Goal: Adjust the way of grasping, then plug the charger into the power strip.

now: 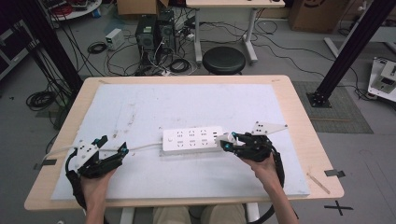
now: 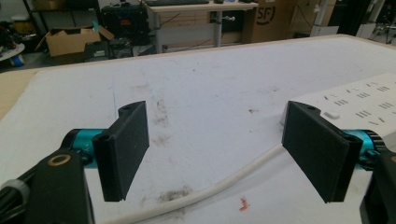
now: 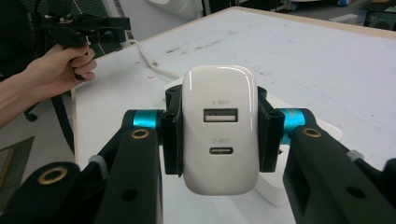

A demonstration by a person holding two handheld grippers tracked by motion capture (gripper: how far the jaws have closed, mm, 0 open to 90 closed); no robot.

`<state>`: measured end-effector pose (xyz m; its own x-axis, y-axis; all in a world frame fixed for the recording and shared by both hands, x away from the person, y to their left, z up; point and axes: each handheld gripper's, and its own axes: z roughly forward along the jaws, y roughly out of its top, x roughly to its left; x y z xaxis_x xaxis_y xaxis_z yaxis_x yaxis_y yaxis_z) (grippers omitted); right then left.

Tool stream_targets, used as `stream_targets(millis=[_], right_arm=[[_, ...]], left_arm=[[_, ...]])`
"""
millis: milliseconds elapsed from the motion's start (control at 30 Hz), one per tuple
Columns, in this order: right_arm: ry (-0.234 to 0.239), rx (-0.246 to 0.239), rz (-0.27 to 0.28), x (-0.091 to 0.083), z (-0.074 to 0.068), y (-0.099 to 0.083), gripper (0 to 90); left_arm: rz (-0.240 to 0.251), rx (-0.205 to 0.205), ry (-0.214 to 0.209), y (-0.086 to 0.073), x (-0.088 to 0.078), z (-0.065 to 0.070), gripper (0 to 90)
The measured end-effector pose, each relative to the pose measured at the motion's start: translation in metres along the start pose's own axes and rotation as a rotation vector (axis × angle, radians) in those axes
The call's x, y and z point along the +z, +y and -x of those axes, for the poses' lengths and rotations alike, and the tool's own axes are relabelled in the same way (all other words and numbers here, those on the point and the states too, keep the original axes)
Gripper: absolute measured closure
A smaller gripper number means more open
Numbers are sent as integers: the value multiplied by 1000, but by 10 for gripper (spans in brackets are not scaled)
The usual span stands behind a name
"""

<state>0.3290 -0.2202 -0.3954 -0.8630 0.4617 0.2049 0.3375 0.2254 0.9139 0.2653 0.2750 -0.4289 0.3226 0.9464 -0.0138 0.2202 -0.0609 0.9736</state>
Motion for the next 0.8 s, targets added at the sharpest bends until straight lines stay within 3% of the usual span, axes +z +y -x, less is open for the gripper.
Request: stream_targets(millis=[233,267,567,600,800], right_arm=[[8,2,-13,0,3,3,629],[8,-11,-30,1,6,12,629],[7,-81,-120,10,15,40,629],[15,-133,-150,16,18,51,629],[20,-157,-205,25,24,66,629]], left_arm=[[3,2,3,-1,-2,0,235],[3,18,0,-2,-4,4,235],[7,20,-8,-6,-6,8,238],[10,20,-10,-7,-7,10,238],[9,25,-5,-9,-4,12,239]])
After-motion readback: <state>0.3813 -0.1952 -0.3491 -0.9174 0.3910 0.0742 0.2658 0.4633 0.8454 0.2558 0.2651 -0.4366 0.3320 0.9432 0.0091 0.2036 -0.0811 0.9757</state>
